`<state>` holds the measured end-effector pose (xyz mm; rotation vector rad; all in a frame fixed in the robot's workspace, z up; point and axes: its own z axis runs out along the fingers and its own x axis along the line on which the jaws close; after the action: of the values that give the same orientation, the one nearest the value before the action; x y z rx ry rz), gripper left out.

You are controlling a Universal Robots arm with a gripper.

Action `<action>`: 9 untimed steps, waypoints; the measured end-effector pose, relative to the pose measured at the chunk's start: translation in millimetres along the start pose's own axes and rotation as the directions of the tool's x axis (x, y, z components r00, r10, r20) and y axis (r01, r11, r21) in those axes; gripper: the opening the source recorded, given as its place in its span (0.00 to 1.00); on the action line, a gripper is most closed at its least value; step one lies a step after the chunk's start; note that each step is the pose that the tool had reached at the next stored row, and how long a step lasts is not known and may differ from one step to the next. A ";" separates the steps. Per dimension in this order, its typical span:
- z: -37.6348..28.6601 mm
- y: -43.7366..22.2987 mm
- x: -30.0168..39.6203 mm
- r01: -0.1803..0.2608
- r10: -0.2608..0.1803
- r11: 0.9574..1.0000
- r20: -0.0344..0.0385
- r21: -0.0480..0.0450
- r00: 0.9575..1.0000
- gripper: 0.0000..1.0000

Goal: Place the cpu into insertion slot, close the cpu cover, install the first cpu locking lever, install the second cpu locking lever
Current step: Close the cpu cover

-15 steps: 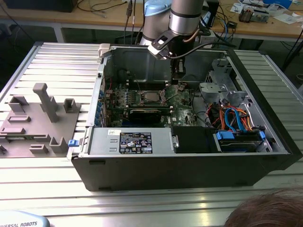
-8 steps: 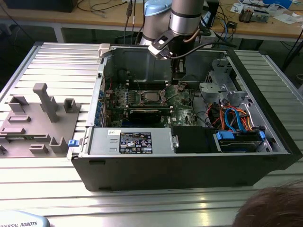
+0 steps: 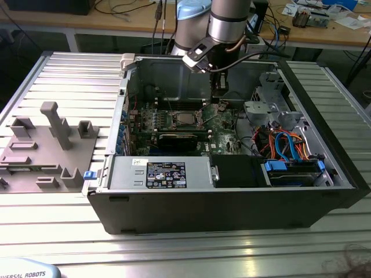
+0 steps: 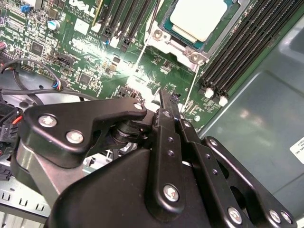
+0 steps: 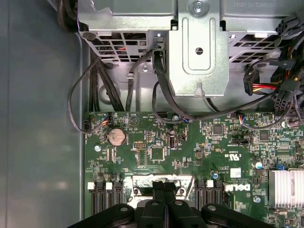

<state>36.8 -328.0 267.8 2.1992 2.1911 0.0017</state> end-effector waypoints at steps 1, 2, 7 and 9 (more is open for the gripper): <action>0.0 0.2 0.0 0.000 0.000 1.000 0.000 0.000 1.000 0.11; 0.0 0.3 0.0 0.000 0.000 1.000 0.000 0.000 1.000 0.11; 0.0 1.0 0.0 0.000 0.000 1.000 -0.001 0.000 1.000 0.11; 0.0 1.2 0.0 0.000 0.000 1.000 -0.001 0.000 1.000 0.11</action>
<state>38.1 -328.0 267.8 2.1998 2.1916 0.0028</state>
